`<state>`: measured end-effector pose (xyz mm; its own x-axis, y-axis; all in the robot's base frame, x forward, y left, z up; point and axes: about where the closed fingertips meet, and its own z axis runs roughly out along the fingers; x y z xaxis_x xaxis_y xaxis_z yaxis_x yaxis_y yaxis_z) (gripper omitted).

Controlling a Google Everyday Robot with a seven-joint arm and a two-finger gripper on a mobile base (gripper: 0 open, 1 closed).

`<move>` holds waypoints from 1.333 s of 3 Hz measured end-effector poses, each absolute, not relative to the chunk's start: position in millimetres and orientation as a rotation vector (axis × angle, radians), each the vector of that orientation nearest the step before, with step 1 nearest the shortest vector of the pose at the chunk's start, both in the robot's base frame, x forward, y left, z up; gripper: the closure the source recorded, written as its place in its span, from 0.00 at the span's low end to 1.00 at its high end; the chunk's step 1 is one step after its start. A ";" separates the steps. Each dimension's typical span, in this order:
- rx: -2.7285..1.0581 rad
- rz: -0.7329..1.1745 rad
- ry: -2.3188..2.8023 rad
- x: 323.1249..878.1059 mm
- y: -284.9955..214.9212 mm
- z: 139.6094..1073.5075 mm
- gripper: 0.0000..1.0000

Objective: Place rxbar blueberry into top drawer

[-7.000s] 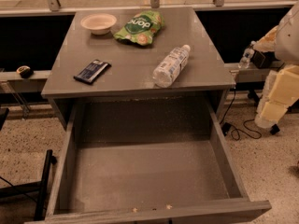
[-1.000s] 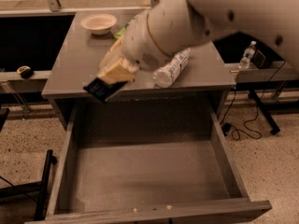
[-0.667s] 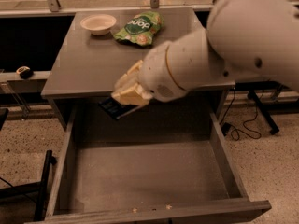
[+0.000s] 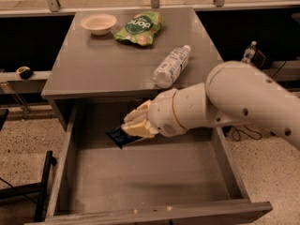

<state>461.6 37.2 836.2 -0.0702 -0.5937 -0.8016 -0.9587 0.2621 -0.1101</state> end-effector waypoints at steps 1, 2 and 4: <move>-1.373 0.751 1.769 458.8 35.7 756.2 1.00; -1.356 0.845 1.774 456.2 33.9 705.4 0.81; -1.349 0.865 1.776 455.8 34.7 699.8 0.35</move>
Offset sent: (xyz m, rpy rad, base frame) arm -0.0066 -0.0095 -0.1923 0.1873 0.2190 0.0591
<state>455.8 34.7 699.8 -0.1811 -0.4793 -0.8588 -0.9716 0.2227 0.0806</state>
